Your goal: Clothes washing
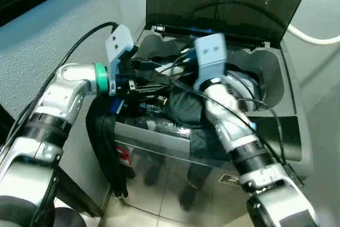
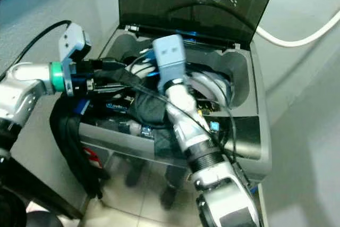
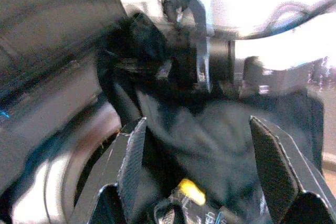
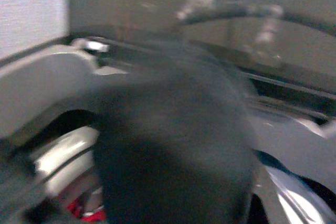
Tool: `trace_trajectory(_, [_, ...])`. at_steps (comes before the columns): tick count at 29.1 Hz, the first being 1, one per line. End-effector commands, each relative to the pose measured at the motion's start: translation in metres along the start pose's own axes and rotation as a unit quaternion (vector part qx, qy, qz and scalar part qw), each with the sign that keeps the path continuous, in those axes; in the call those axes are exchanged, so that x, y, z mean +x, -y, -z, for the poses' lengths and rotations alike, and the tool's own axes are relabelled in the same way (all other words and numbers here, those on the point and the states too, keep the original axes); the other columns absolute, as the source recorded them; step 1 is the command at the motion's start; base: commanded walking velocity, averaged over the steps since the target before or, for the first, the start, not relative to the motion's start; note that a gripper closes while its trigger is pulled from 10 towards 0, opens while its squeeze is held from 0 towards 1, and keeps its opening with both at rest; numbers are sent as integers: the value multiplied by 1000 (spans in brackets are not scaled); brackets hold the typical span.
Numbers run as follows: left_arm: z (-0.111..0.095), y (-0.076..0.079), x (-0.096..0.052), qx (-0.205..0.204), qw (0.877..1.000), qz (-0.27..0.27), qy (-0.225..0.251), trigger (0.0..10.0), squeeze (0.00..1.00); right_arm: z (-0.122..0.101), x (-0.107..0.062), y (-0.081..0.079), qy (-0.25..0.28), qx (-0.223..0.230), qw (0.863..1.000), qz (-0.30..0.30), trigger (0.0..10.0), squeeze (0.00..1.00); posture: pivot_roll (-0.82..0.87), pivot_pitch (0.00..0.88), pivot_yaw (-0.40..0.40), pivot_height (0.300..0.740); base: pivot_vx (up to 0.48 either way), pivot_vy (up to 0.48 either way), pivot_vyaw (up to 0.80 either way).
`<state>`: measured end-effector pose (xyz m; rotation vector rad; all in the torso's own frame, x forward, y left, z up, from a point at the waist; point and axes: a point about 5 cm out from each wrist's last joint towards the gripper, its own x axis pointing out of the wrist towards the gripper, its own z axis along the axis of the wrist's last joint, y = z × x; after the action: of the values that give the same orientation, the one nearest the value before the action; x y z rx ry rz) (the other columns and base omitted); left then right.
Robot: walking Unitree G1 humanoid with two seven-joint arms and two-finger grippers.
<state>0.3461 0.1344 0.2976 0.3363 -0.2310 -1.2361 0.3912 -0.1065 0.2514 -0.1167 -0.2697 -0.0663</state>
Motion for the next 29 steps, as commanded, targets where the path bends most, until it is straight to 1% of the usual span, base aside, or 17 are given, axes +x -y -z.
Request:
trace_trajectory(1, [-14,13,2,5,999,20,38,10000,1000,-19,10,34,54,-17,995,88,10000,1000,112,49,18,740,0,0,0])
trace_trajectory(4, [-21,18,2,7,998,12,53,10000,1000,-30,12,52,88,-56,986,128,10000,1000,112,49,18,740,0,0,0])
trace_trajectory(7, [-21,18,2,7,998,12,53,10000,1000,-30,12,52,88,-56,986,128,10000,1000,112,49,18,740,0,0,0])
trace_trajectory(8, [-24,21,1,8,998,6,58,10000,0,-35,13,60,104,-89,981,140,10000,1000,108,47,22,740,0,0,0])
trace_trajectory(9, [-27,27,-1,1,998,4,66,10000,0,-39,14,62,118,-134,975,135,10000,1000,108,47,22,740,0,0,0])
trace_trajectory(10, [-27,27,-1,1,998,4,66,10000,0,-39,14,62,118,-134,975,135,10000,1000,108,47,22,740,0,0,0])
trace_trajectory(11, [-29,30,-2,-5,997,3,71,10000,0,-41,15,64,126,-166,969,129,10000,1000,108,47,22,740,0,0,0])
trace_trajectory(12, [-31,35,-4,-10,997,0,75,10000,0,-38,15,46,129,-203,970,35,10000,0,108,42,24,740,0,0,0])
trace_trajectory(13, [-31,35,-4,-10,997,0,75,10000,0,-38,15,46,129,-203,970,35,10000,0,108,42,24,740,0,0,0])
trace_trajectory(14, [-32,39,-6,-14,997,-2,77,10000,0,-33,12,29,122,-226,965,-58,10000,0,108,42,24,740,0,0,0])
trace_trajectory(15, [-32,40,-7,-16,997,-7,78,10000,0,-27,7,14,108,-228,957,-141,10000,0,108,42,24,740,0,0,0])
trace_trajectory(16, [-32,40,-7,-16,997,-7,78,10000,0,-27,7,14,108,-228,957,-141,10000,0,108,42,24,740,0,0,0])
trace_trajectory(17, [-33,43,-9,-19,997,-11,77,10000,0,-23,3,5,100,-226,950,-189,10000,0,108,42,24,740,0,0,0])
trace_trajectory(18, [-33,43,-9,-19,997,-11,77,10000,0,-23,3,5,100,-226,950,-189,10000,0,108,42,24,740,0,0,0])
trace_trajectory(20, [-36,48,-11,-27,996,-16,82,10000,0,-17,-5,-6,74,-203,938,-271,10000,0,109,38,23,740,0,0,0])
trace_trajectory(23, [-38,50,-12,-32,996,-19,85,10000,0,-16,-8,-10,67,-201,928,-305,10000,0,110,36,19,740,0,0,0])
trace_trajectory(29, [-38,52,-12,-35,995,-21,86,10000,0,-20,-7,-8,76,-204,926,-307,10000,0,110,34,17,740,0,0,0])
